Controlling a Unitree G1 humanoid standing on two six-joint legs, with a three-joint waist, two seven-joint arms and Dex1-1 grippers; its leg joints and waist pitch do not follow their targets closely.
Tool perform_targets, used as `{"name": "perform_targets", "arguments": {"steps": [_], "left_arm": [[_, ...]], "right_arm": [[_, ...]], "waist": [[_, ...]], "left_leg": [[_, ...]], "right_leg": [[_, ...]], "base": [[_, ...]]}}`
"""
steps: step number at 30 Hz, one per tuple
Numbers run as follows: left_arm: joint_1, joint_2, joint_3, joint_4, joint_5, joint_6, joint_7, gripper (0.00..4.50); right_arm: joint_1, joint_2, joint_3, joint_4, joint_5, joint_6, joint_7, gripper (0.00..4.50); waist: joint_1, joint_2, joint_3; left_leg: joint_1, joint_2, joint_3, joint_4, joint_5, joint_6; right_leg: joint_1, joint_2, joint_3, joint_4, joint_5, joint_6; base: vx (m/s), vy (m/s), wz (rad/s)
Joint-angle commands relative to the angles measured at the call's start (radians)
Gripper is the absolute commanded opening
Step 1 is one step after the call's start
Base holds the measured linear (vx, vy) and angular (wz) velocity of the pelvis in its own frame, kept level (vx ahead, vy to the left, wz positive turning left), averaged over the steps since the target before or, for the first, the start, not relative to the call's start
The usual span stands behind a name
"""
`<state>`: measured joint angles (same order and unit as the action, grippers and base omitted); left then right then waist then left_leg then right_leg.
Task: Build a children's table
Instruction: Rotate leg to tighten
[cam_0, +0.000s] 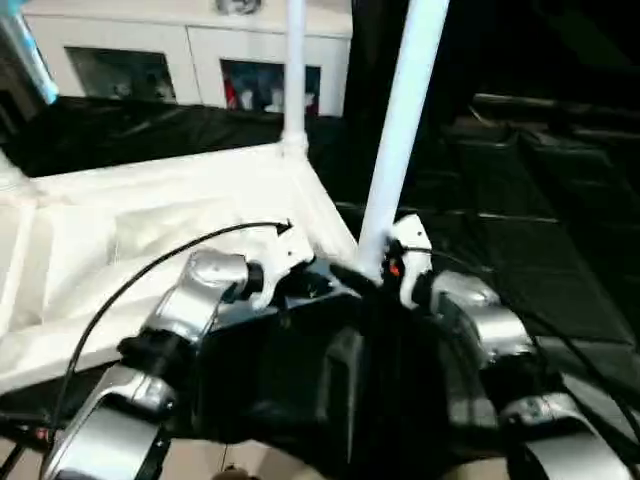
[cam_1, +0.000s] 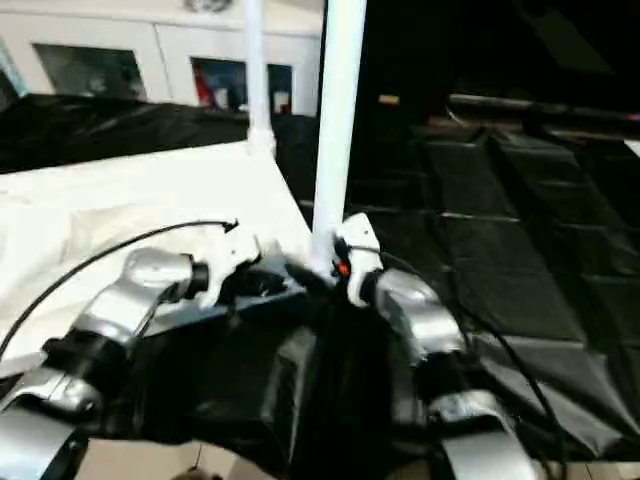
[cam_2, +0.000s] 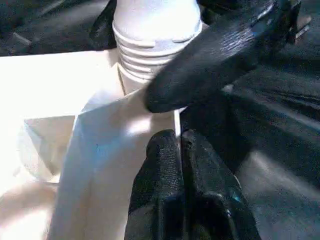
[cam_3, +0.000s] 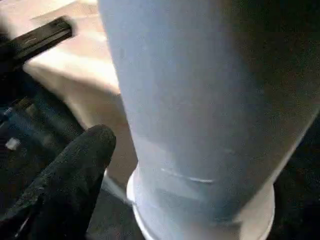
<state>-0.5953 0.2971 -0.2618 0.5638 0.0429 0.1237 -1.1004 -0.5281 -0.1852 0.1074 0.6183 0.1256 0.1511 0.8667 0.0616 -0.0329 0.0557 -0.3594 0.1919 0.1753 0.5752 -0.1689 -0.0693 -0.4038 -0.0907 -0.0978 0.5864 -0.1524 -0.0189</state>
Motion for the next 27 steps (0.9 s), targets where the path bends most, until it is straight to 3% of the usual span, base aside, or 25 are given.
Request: {"name": "perform_targets", "arguments": {"steps": [1,6,13,22,27], "left_arm": [[0.005,-0.032,-0.033,-0.054,-0.059,-0.044,-0.068,0.00],[0.030,0.005,-0.044,-0.087,-0.070,-0.034,-0.140,0.00],[0.065,0.076,-0.065,-0.137,-0.076,-0.023,-0.243,0.00],[0.067,0.088,-0.063,-0.140,-0.076,-0.014,-0.242,0.00],[0.053,0.061,-0.046,-0.112,-0.069,-0.005,-0.181,0.00]], "right_arm": [[0.004,-0.001,0.039,-0.039,0.013,0.007,0.065,4.26],[0.035,-0.063,0.064,-0.093,0.025,-0.010,0.185,4.26],[0.057,-0.101,0.069,-0.143,0.049,0.016,0.271,3.60],[0.073,-0.108,0.083,-0.171,0.061,0.042,0.298,2.82],[0.076,-0.083,0.075,-0.160,0.052,0.061,0.250,2.73]], "waist": [[0.002,0.003,-0.067],[0.006,0.004,-0.066],[0.008,0.006,-0.065],[0.017,0.003,-0.067],[0.018,0.002,-0.067]], "left_leg": [[0.006,0.042,-0.007,-0.066,-0.266,0.038],[0.007,0.045,-0.008,-0.067,-0.274,0.039],[0.010,0.046,-0.008,-0.069,-0.289,0.029],[0.010,0.045,-0.007,-0.068,-0.264,0.027],[0.010,0.044,-0.007,-0.067,-0.265,0.023]], "right_leg": [[0.053,-0.063,0.056,-0.068,-0.296,-0.194],[0.053,-0.064,0.055,-0.068,-0.311,-0.196],[0.049,-0.061,0.055,-0.068,-0.321,-0.198],[0.050,-0.061,0.055,-0.065,-0.307,-0.194],[0.049,-0.062,0.055,-0.067,-0.317,-0.190]], "base": [[0.000,0.000,0.00],[0.000,0.000,0.00],[0.000,0.000,0.00],[0.000,0.000,0.00],[0.000,0.000,0.00]]}}
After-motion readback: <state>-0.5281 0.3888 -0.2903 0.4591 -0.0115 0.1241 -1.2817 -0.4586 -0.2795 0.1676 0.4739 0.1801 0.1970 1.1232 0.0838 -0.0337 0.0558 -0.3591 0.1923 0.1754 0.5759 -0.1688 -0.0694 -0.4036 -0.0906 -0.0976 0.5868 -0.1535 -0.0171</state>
